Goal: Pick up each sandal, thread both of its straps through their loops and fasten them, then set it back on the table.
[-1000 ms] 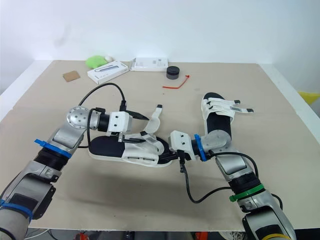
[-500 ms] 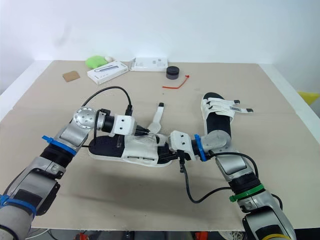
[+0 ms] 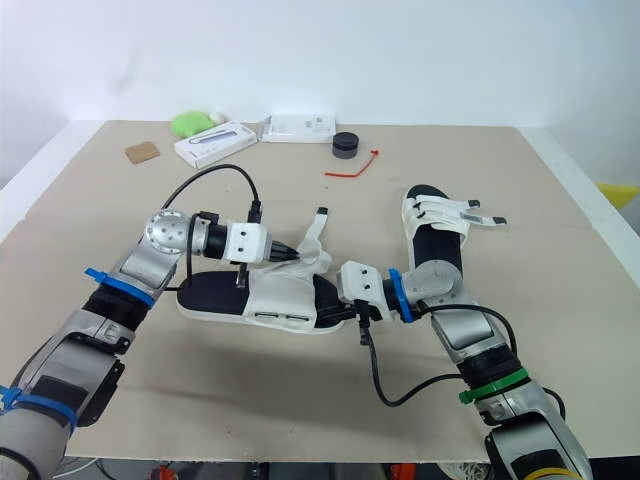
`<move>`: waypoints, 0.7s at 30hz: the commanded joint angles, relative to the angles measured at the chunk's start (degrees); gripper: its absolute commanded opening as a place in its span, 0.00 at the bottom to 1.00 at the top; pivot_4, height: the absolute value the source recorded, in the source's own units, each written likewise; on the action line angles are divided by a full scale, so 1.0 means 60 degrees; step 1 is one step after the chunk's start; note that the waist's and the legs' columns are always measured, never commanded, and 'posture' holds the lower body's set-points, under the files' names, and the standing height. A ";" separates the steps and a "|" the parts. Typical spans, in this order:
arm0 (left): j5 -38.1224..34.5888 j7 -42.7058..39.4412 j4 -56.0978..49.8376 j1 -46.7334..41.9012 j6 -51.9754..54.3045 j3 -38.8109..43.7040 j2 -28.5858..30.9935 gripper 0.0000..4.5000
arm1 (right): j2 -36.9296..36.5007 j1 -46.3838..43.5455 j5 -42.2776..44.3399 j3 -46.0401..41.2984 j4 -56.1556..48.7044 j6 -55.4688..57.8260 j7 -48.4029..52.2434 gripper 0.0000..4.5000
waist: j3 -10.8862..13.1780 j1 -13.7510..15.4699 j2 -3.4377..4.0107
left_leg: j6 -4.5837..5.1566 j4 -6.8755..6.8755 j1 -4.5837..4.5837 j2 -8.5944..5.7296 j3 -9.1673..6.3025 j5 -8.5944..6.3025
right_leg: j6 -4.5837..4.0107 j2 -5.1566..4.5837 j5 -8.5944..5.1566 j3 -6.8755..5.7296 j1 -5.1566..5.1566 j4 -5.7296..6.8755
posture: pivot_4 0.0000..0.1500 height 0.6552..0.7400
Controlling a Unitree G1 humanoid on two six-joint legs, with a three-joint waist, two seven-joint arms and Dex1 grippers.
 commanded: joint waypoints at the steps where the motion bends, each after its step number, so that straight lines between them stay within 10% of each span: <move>1: -0.0803 -0.0187 -0.1038 0.0034 -0.0019 0.0535 0.0125 0.01 | -0.0098 -0.0037 -0.0037 -0.0083 -0.0147 -0.0022 0.0006 0.00 | 0.0000 0.0000 0.0000 | 0.0000 0.0000 0.0001 0.0000 -0.0001 0.0000 | 0.0000 0.0000 0.0000 0.0000 0.0000 0.0000 | 1.00 1.00; 21: -0.3057 -0.2476 -0.6298 0.3365 0.1154 0.0806 0.2382 0.01 | 0.0029 -0.0206 -0.0120 0.0063 0.0099 -0.0160 0.0156 0.00 | 0.0000 -0.0015 0.0002 | 0.0013 0.0000 0.0014 0.0020 -0.0010 -0.0008 | -0.0011 0.0015 -0.0009 0.0007 -0.0001 0.0003 | 1.00 1.00</move>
